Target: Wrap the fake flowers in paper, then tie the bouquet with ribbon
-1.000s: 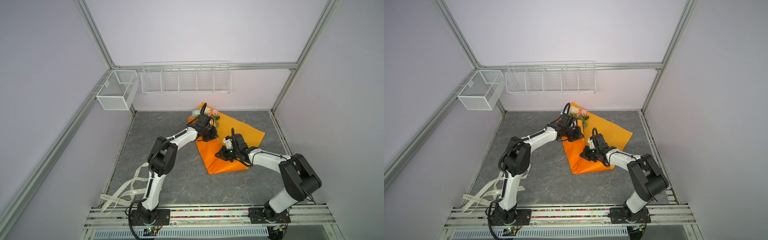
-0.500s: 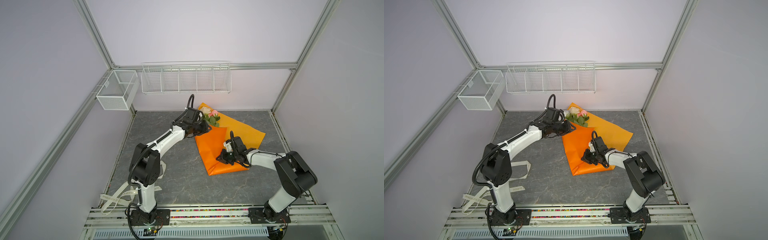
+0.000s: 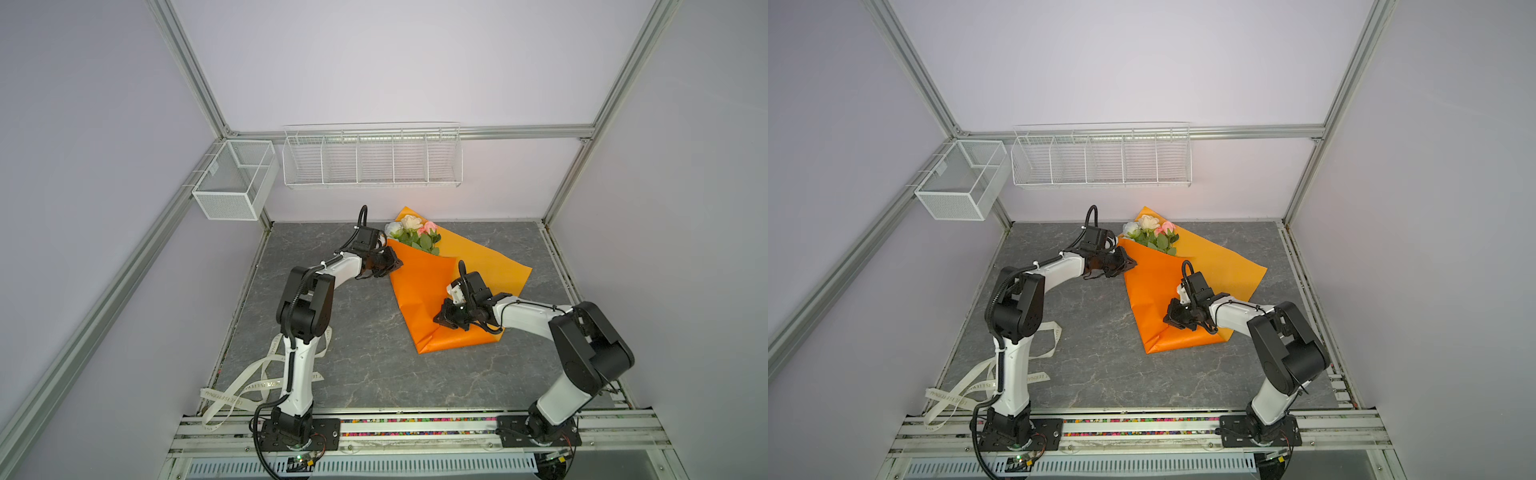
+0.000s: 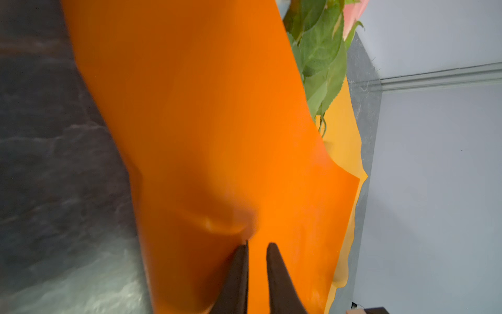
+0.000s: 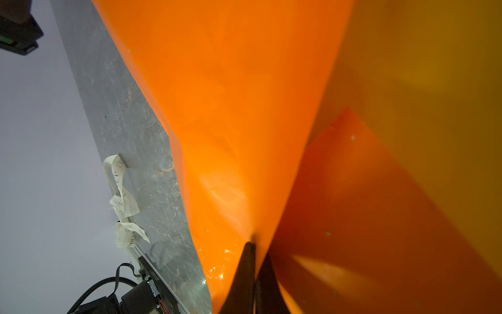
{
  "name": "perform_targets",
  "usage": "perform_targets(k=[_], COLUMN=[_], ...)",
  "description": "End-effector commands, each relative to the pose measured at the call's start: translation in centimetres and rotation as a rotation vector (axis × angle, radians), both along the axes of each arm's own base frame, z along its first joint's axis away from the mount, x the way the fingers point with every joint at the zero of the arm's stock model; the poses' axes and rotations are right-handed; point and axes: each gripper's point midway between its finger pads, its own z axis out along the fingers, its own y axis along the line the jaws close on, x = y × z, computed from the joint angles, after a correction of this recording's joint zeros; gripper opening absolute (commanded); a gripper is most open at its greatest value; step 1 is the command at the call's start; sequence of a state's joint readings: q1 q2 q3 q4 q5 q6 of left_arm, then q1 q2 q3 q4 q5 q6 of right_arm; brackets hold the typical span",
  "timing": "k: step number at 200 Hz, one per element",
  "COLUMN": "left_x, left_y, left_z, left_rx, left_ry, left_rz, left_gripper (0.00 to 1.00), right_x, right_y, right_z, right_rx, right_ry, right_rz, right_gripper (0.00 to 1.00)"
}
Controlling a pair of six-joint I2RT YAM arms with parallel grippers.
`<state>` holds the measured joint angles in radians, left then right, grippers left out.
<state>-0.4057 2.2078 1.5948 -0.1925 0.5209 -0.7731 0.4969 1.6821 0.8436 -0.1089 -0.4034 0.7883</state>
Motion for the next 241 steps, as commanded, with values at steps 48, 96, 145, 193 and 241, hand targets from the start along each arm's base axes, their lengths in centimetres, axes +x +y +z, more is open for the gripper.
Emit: perform_targets(k=[48,96,145,193,241], left_x=[5.5,7.1,7.3,3.1,-8.0], left_y=[3.8,5.1,5.0,5.2,1.4], left_z=[-1.9,-3.3,-0.3,6.2,5.7], left_rx=[-0.097,-0.107,-0.13,-0.144,-0.11], left_ry=[-0.047,-0.037,-0.061,-0.129,-0.045], left_rz=[0.099,0.118,0.092,0.079,-0.024], left_gripper=[0.12,0.12,0.16,0.25,0.12], right_x=[-0.8,-1.0,-1.0,-0.9,-0.7], right_y=[-1.0,-1.2,-1.2,-1.3,-1.2], right_z=[-2.1,-2.4,-2.2,-1.8,-1.0], right_rx=[-0.073,-0.083,-0.081,-0.084,-0.074], right_ry=[0.074,0.085,0.084,0.075,0.05], right_rz=[0.013,0.011,0.011,0.004,0.005], right_gripper=[0.07,0.07,0.07,0.07,0.07])
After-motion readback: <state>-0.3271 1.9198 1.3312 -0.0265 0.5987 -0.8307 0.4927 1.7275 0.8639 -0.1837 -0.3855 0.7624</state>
